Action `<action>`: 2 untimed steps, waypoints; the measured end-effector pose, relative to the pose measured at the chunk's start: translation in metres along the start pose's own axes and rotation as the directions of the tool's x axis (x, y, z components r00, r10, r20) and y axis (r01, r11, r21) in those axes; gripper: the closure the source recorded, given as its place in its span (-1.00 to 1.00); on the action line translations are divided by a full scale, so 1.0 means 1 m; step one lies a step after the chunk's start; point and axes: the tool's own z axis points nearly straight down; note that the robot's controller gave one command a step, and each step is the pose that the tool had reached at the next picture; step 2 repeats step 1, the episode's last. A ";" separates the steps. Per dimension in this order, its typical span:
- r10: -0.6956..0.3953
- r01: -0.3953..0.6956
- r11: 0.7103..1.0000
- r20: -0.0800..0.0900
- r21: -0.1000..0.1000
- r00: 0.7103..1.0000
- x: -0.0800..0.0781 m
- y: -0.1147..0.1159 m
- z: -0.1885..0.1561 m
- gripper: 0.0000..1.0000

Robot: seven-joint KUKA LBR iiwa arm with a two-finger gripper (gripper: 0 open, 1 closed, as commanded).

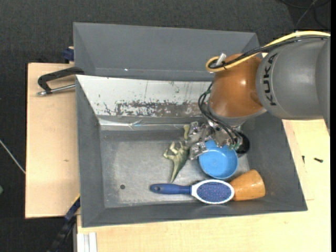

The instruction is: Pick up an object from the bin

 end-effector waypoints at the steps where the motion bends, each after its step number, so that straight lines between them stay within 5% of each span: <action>1: -0.060 0.059 0.998 0.011 0.004 0.998 0.009 0.033 -0.165 1.00; 2: -0.060 0.059 0.998 0.011 0.004 0.998 0.009 0.033 -0.165 1.00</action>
Offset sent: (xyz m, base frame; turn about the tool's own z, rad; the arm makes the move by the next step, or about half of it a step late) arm -0.0199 0.0280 0.1589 -0.0599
